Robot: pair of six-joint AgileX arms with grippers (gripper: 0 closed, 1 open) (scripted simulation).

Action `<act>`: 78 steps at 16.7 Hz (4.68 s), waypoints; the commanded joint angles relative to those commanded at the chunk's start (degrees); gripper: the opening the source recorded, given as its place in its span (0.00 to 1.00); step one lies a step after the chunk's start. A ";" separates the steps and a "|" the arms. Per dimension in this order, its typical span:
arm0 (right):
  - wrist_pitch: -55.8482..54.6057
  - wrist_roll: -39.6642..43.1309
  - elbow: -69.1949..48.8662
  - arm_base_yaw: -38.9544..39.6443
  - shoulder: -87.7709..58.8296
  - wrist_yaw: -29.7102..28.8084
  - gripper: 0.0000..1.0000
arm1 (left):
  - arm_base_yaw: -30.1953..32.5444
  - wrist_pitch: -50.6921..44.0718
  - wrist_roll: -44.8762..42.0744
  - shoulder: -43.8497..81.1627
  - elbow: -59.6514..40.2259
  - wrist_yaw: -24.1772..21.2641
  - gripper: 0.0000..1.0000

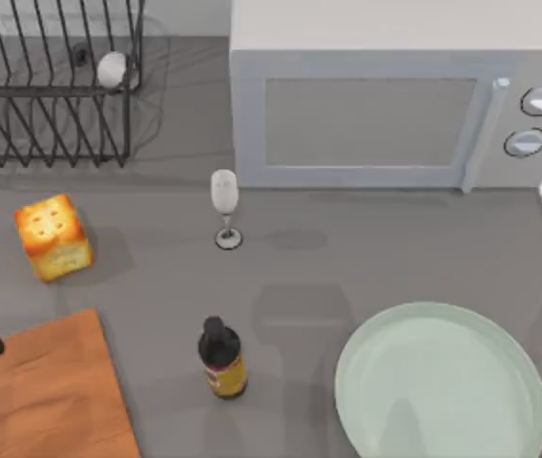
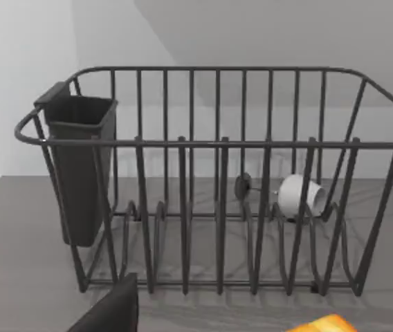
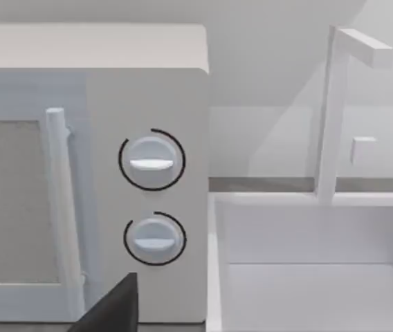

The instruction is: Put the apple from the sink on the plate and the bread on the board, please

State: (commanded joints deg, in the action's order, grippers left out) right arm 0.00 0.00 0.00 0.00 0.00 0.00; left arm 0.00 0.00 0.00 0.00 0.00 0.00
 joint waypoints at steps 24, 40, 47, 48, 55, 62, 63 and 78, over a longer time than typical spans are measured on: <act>0.00 0.00 0.00 0.00 0.00 0.00 1.00 | 0.00 0.00 0.00 0.00 0.00 0.00 1.00; 32.35 8.84 -44.19 -9.35 -64.18 -0.03 1.00 | 0.00 0.00 0.00 0.00 0.00 0.00 1.00; 48.30 13.19 -65.98 -13.97 -96.06 -0.05 1.00 | 0.00 0.00 0.00 0.00 0.00 0.00 1.00; 49.99 13.65 -68.28 -14.46 -99.47 -0.05 1.00 | 0.00 0.00 0.00 0.00 0.00 0.00 1.00; 55.50 15.16 -75.82 -16.05 -110.31 -0.06 1.00 | 0.00 0.00 0.00 0.00 0.00 0.00 1.00; 53.39 15.09 -74.86 -15.76 -111.72 -0.08 1.00 | 0.00 0.00 0.00 0.00 0.00 0.00 1.00; 51.64 15.08 -74.27 -15.79 -113.04 -0.09 1.00 | 0.00 0.00 0.00 0.00 0.00 0.00 1.00; 24.81 14.80 -65.09 -15.96 -130.28 -0.22 1.00 | 0.00 0.00 0.00 0.00 0.00 0.00 1.00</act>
State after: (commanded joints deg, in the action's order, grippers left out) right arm 24.81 14.80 -65.09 -15.96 -130.28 -0.22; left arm 0.00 0.00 0.00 0.00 0.00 0.00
